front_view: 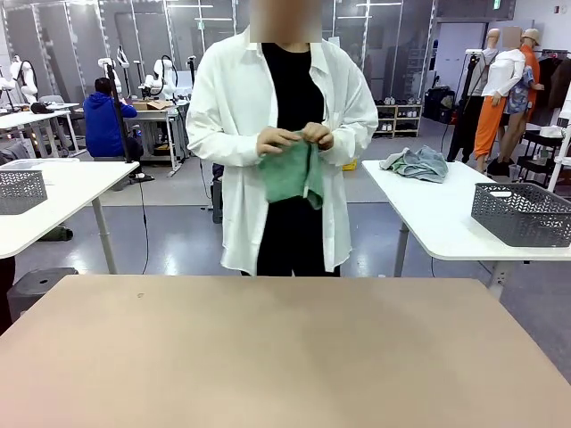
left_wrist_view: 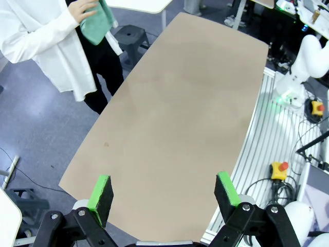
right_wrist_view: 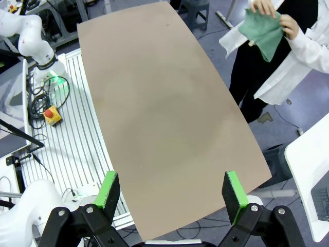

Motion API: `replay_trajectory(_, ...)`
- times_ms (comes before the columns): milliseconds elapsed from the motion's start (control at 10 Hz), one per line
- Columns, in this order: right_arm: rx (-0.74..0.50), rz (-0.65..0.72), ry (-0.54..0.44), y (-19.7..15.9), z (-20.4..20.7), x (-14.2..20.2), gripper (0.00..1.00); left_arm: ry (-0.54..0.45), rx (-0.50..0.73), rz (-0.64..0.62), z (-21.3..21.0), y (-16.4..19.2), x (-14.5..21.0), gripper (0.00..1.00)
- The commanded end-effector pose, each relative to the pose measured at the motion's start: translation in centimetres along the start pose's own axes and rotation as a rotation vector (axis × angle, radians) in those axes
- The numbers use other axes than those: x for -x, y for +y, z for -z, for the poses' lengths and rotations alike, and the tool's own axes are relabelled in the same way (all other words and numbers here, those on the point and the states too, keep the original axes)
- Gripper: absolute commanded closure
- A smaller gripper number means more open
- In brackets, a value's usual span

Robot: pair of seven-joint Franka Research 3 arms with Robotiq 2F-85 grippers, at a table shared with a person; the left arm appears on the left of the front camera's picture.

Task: Fold the towels and place them in the basket.
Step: When a person lays out a Towel with hook on the table, fold it in half twice.

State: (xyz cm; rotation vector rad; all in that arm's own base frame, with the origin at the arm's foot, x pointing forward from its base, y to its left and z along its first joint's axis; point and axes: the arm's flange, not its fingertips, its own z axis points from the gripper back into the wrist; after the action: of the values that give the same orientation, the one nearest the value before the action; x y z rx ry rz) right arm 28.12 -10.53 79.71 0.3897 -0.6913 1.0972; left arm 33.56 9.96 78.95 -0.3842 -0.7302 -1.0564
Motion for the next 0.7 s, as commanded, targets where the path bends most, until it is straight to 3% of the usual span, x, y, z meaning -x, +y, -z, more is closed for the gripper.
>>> replay_trajectory(0, 0.001, -0.006, -0.005, 0.09, 0.05, -0.1, 0.0, 0.001, -0.003, 0.001, 0.0, 0.03, -0.02, 0.0)
replay_trajectory(600, 0.001, -0.006, -0.005, 0.09, 0.05, -0.1, 0.0, 0.001, -0.003, 0.001, 0.0, 0.03, -0.02, 0.0)
